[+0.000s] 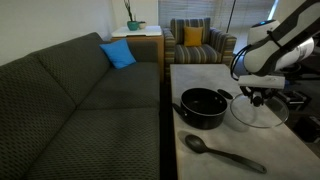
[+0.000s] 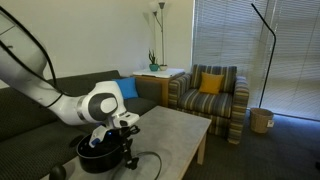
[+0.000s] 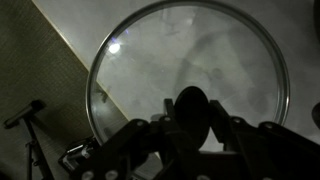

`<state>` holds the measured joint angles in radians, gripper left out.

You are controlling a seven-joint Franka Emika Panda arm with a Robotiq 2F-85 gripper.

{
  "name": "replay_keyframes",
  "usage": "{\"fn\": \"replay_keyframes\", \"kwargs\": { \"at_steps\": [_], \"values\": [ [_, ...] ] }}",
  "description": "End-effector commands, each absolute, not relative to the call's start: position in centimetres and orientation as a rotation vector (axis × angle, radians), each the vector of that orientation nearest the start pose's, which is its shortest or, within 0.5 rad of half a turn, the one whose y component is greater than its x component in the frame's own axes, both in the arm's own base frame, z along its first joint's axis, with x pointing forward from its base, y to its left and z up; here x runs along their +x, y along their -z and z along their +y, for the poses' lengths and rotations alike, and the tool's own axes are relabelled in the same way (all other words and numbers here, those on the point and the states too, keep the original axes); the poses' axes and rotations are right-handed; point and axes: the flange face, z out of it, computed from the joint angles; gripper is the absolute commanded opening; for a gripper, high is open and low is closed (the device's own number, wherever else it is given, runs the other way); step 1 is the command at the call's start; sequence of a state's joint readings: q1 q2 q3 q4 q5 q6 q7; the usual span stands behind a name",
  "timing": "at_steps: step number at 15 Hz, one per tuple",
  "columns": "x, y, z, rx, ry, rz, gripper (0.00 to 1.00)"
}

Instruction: Uncover the pot and cover it again

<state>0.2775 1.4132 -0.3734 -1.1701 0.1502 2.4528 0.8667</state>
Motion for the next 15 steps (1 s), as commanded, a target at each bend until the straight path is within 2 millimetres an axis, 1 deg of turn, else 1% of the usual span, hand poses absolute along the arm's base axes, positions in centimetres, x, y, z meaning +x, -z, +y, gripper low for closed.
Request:
{"fn": "replay_keyframes", "kwargs": {
  "at_steps": [1, 5, 8, 12, 15],
  "values": [
    [68.4, 2.2, -0.5, -3.182, 0.138, 1.390, 0.13],
    [67.7, -0.9, -0.6, -3.199, 0.136, 1.361, 0.13],
    [67.1, -2.9, -0.3, -3.222, 0.140, 1.316, 0.13],
    [66.4, -5.1, 0.1, -3.243, 0.139, 1.237, 0.13],
    [66.4, -6.3, 0.8, -3.246, 0.157, 1.130, 0.13]
  ]
}}
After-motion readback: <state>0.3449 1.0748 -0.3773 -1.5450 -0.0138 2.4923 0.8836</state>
